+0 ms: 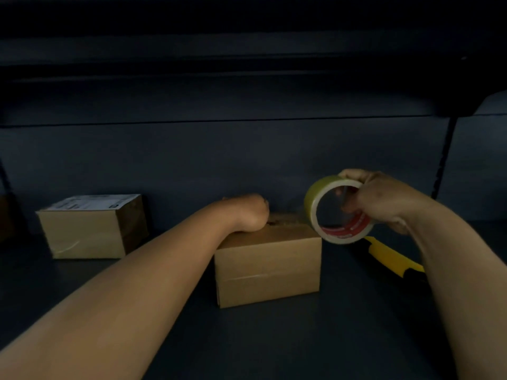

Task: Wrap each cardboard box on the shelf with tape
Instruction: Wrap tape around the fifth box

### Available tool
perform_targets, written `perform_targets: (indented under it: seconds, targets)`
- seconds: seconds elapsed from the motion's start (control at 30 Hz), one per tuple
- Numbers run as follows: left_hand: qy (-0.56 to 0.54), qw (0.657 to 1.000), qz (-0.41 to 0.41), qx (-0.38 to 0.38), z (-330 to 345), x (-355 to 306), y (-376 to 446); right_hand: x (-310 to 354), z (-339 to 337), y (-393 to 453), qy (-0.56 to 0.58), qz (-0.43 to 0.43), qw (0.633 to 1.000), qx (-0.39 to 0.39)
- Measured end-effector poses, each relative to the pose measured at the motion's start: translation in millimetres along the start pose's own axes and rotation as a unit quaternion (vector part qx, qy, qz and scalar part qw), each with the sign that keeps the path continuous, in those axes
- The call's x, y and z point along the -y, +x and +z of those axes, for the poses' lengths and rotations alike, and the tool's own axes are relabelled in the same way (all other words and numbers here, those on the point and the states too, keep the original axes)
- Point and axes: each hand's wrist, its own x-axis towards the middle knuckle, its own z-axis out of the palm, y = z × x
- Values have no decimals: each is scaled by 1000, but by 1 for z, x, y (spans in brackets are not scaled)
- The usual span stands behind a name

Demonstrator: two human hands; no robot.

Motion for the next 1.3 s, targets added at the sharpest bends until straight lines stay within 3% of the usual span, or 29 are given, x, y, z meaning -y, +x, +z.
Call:
perform_targets:
  seconds: [0.3,0.5,0.7,0.87,1.0,1.13,1.23,1.3]
  targets:
    - [55,995,-45,-70,-6,7,11,7,7,-6,-32,33,999,-6]
    - [-10,994,-37,-103,-8,28,18,8,9,-7,-41,9,999,-15]
    - [32,977,-70,-197,-17,47,8,10,11,-10,-49,-3,998,-32]
    - [-44,988,-6,-145,-19,25,8,8,13,-5,-35,-22,999,-11]
    - [-21,997,4,-74,-1,10,13,5,14,-1,-41,-37,998,-20]
    - [19,991,-8,-135,-6,17,15,1,16,0,-44,-40,998,-23]
    - [4,983,57,-175,-11,9,6,0,17,0,-36,-45,998,-26]
    - [-26,990,111,-87,-15,2,-6,-1,16,1,-28,-47,998,-28]
